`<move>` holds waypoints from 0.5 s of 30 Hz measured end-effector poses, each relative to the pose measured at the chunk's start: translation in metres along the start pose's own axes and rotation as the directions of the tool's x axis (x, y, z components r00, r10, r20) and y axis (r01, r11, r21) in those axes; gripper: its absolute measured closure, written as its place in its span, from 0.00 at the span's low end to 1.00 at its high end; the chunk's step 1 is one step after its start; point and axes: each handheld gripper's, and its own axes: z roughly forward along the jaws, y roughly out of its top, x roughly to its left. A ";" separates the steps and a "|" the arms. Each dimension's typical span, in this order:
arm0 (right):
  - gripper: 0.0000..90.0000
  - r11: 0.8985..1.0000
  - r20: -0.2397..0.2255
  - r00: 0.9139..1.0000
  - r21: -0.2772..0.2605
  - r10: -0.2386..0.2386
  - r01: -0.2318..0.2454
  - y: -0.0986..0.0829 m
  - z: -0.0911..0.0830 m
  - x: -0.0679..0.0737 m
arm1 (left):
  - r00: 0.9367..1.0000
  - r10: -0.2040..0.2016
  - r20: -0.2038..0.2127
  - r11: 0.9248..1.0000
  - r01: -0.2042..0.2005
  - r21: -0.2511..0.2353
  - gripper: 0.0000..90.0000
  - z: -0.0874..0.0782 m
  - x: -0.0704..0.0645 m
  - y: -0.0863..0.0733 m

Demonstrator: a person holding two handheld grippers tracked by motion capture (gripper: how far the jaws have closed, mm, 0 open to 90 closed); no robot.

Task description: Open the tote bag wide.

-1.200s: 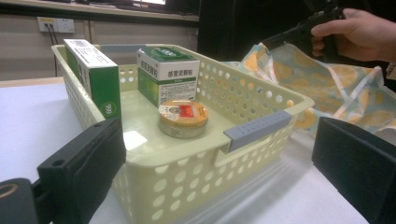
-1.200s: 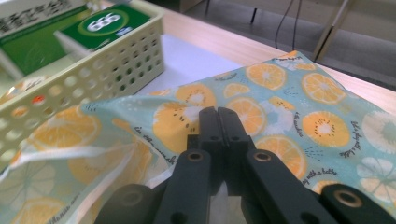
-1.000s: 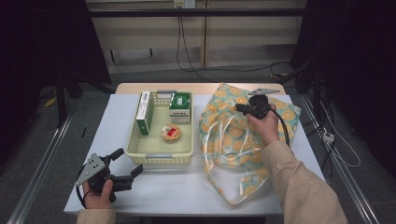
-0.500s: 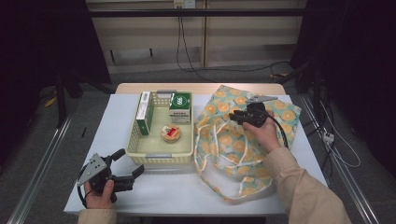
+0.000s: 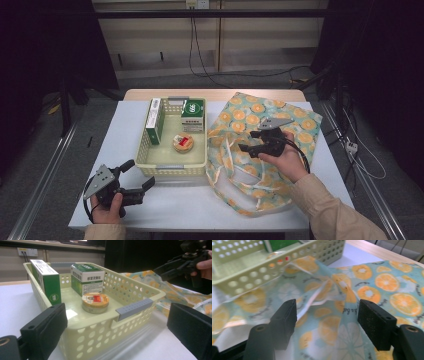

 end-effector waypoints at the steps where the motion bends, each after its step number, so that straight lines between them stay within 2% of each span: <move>1: 0.36 1.000 -0.007 1.000 0.005 -0.004 0.004 -0.001 -0.001 0.003 | 1.000 0.005 0.000 1.000 -0.005 0.003 0.03 0.000 0.000 0.000; 3: 0.40 1.000 -0.027 0.999 0.015 -0.021 0.021 -0.003 -0.003 0.012 | 1.000 0.004 0.001 1.000 -0.004 0.002 0.03 0.000 0.000 0.000; 5: 0.49 0.999 -0.044 0.998 0.019 -0.035 0.036 -0.006 -0.004 0.019 | 1.000 0.002 0.001 1.000 -0.002 0.001 0.03 0.000 -0.001 0.000; 8: 0.54 0.998 -0.092 0.995 0.027 -0.048 0.051 -0.012 -0.004 0.032 | 1.000 0.005 0.001 1.000 -0.005 0.005 0.03 0.000 -0.001 0.000; 12: 0.58 0.996 -0.157 0.986 0.059 -0.051 0.061 -0.021 0.000 0.049 | 1.000 0.002 0.001 1.000 -0.002 0.005 0.03 0.000 -0.001 0.000; 15: 0.57 0.994 -0.184 0.982 0.089 -0.045 0.063 -0.030 0.006 0.060 | 1.000 0.002 0.003 1.000 -0.002 0.005 0.03 0.000 -0.001 0.000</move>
